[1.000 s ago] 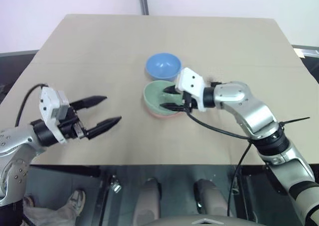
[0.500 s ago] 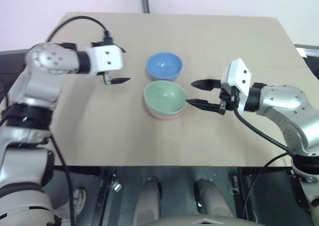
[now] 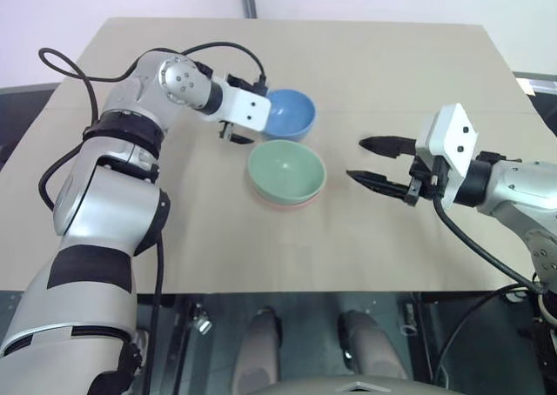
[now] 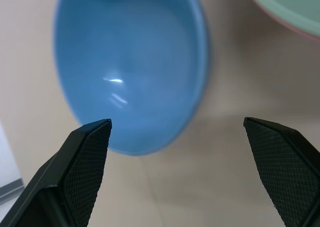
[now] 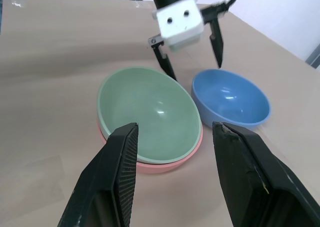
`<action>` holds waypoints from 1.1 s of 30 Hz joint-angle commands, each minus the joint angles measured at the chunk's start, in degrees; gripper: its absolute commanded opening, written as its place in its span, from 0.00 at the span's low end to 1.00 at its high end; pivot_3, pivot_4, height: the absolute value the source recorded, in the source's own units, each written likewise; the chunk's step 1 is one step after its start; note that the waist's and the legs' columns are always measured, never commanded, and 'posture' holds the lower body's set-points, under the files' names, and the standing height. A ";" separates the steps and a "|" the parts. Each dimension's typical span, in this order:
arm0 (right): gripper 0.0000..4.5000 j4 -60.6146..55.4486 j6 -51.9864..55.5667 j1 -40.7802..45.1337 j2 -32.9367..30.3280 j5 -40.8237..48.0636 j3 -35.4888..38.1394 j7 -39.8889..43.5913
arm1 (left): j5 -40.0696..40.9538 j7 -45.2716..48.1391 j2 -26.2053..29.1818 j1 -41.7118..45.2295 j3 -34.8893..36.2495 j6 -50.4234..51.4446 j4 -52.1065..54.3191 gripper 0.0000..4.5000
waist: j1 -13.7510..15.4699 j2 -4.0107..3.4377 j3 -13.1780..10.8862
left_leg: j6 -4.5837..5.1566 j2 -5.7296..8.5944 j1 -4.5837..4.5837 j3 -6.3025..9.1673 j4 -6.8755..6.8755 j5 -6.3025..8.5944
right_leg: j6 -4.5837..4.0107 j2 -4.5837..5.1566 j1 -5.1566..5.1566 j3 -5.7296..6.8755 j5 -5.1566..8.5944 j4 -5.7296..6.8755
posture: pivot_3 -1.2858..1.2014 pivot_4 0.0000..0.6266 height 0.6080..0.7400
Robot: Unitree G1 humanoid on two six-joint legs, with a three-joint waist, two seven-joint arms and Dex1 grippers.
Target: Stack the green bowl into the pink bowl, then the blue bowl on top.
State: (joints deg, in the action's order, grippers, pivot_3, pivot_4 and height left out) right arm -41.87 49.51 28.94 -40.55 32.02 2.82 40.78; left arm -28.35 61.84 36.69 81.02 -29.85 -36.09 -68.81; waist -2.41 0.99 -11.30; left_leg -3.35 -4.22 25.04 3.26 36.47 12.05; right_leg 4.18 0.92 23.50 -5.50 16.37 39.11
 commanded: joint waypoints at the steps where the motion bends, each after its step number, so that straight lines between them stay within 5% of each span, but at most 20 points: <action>1: 0.58 -3.07 0.97 -1.08 -1.64 1.20 3.20 -1.99 | -2.88 -1.62 -0.44 2.59 -1.12 -2.29 -1.78 1.00 | 0.12 0.00 0.00 | 0.00 0.00 0.00 0.01 0.02 0.00 | 0.00 0.00 0.00 0.01 0.00 0.02 | 0.52 0.24 1.00; 9: 0.59 -2.71 0.70 -1.67 -3.46 2.66 4.41 -2.99 | -6.32 -5.42 -1.21 2.95 -2.17 -3.91 -3.25 0.27 | 0.10 0.01 0.00 | 0.00 0.02 0.00 0.06 0.17 0.00 | 0.00 0.00 0.00 0.02 0.00 0.25 | 0.52 0.24 1.00; 11: 0.59 -2.15 0.13 -1.41 -3.59 2.39 4.12 -3.22 | -6.73 -6.83 -1.32 3.01 -1.91 -3.77 -3.34 0.02 | 0.04 0.01 0.00 | 0.00 0.02 -0.02 0.06 0.22 0.00 | 0.00 -0.01 -0.01 0.02 0.00 0.32 | 0.52 0.24 1.00; 20: 0.59 0.81 -0.55 -0.12 -4.06 2.86 3.22 -2.37 | -1.23 -1.50 0.90 3.69 2.89 -5.86 -1.34 0.02 | -0.03 0.02 -0.01 | 0.00 0.02 -0.04 0.08 0.52 0.00 | 0.01 -0.03 0.00 0.01 0.01 0.70 | 0.52 0.24 1.00; 23: 0.79 1.90 -0.49 -0.27 -4.31 3.66 3.42 -1.42 | 5.65 7.60 3.88 3.95 7.18 -5.71 2.87 0.00 | -0.03 0.03 -0.02 | 0.00 0.02 -0.04 0.09 0.54 0.00 | 0.01 -0.03 0.00 0.01 0.01 0.72 | 0.52 0.24 1.00; 25: 0.99 2.48 -0.76 -0.40 -4.95 4.19 3.15 0.04 | 11.05 14.90 6.09 3.01 9.99 -4.20 7.80 0.00 | -0.07 0.01 -0.03 | 0.00 0.02 -0.02 0.09 0.54 0.00 | 0.01 -0.02 0.00 0.01 0.01 0.71 | 0.52 0.24 1.00; 30: 1.00 3.75 -2.55 -1.39 -6.28 2.49 2.31 1.17 | 25.41 29.43 10.48 -5.96 13.21 10.40 31.31 0.00 | 0.01 -0.02 -0.03 | -0.01 0.01 -0.04 0.09 0.56 -0.01 | 0.00 0.00 -0.03 0.02 0.02 0.72 | 0.52 0.24 1.00; 33: 1.00 4.07 -3.30 -2.46 -6.66 2.46 1.72 2.39 | 33.04 30.66 15.02 -10.98 9.76 18.94 45.03 0.00 | 0.09 -0.02 -0.04 | -0.01 0.01 -0.10 0.12 0.62 -0.01 | 0.00 -0.01 -0.08 0.04 0.02 0.77 | 0.52 0.24 1.00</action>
State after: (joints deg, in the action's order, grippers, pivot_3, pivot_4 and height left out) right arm -37.05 48.33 27.41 -46.39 34.44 4.45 41.65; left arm -5.12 90.20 46.39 73.97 -18.08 -27.47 -40.38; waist -2.32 0.97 -11.33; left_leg -3.36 -4.21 24.95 3.40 37.16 12.04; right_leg 4.19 0.90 23.42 -5.43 16.38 39.91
